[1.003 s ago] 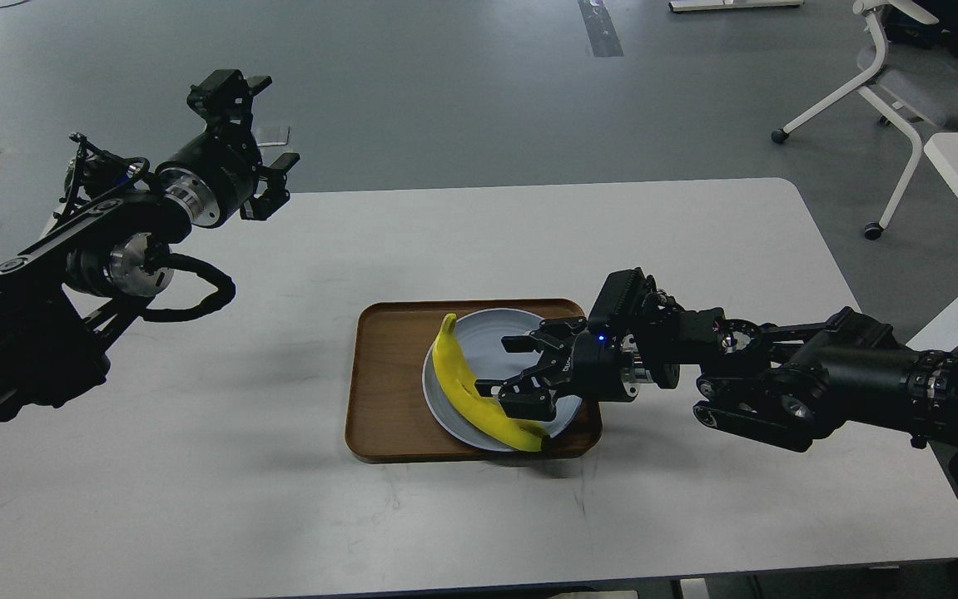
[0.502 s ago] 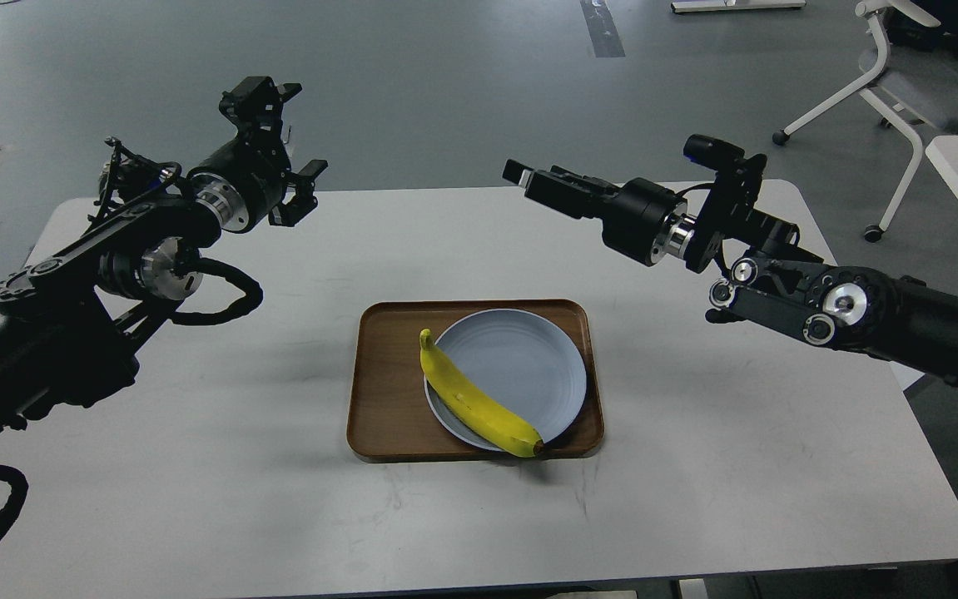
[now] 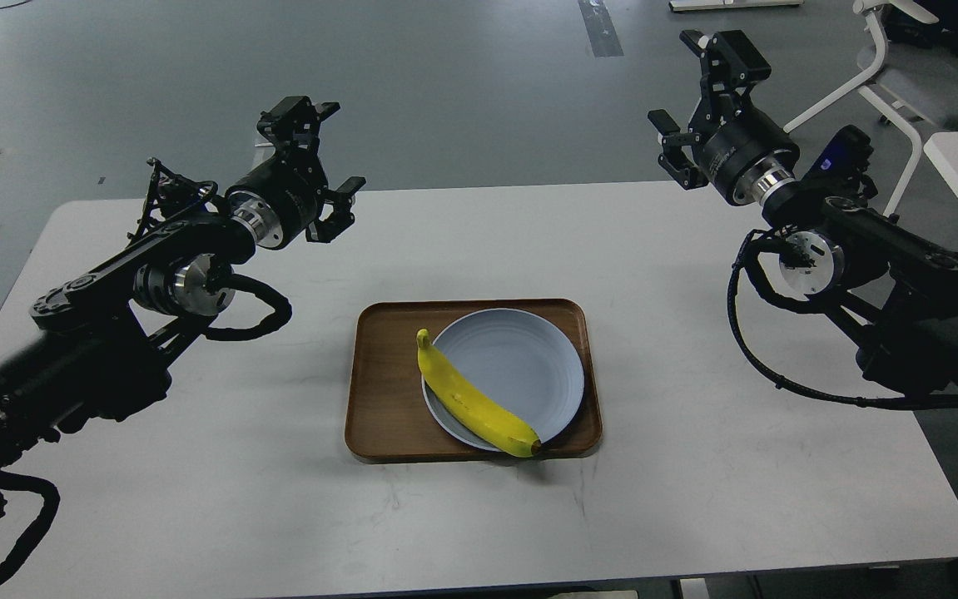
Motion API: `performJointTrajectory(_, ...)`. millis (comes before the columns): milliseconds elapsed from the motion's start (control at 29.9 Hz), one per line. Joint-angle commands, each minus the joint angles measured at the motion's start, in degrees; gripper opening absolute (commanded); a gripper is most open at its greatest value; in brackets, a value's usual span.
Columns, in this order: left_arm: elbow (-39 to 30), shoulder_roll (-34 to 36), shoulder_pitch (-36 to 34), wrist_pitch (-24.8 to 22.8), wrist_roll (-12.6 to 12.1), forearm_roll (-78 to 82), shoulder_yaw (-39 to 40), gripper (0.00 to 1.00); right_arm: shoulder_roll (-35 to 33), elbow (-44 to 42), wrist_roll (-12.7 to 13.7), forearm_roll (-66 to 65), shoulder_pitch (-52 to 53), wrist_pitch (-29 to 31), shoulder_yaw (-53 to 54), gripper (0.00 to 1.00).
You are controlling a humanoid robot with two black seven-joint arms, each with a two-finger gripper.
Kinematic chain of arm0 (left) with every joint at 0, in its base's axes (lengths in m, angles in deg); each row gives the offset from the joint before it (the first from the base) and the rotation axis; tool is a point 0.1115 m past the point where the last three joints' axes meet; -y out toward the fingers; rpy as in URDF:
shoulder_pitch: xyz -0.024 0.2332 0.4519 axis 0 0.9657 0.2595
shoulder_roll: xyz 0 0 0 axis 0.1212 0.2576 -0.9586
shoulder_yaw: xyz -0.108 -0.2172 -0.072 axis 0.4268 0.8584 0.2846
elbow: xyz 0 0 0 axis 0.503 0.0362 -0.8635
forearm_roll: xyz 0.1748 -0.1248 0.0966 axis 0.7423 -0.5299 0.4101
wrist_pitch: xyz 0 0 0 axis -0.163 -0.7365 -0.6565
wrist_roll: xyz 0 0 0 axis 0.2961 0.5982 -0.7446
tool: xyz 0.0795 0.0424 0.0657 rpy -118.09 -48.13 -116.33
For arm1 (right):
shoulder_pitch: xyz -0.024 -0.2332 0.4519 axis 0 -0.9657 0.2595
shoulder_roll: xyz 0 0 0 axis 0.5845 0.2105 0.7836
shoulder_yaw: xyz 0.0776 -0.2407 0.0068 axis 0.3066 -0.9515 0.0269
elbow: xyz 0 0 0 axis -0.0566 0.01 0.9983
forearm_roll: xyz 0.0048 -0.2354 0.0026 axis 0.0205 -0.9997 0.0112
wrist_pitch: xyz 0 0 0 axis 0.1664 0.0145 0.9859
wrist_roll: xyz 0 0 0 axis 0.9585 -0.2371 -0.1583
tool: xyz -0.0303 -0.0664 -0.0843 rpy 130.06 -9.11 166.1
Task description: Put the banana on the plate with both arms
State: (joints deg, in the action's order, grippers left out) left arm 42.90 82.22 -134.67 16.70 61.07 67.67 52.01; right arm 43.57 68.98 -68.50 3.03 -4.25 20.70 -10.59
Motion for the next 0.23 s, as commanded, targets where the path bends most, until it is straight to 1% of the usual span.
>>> performJointTrajectory(0,-0.01,0.69,0.83,-1.22,0.28,-0.10,0.01,0.98,-1.78,0.38,1.14,0.13,-1.21,7.59,0.76,1.00)
performJointTrajectory(67,0.08,0.86,1.01,-1.92,0.36,-0.10,0.01,0.98,-2.92,0.38,1.14,0.12,-0.86,8.48,0.67,1.00)
performJointTrajectory(201,0.08,0.95,1.44,-2.36,0.28,-0.10,0.28,0.98,-3.01,0.02,1.05,0.04,-0.41,8.22,0.76,1.00)
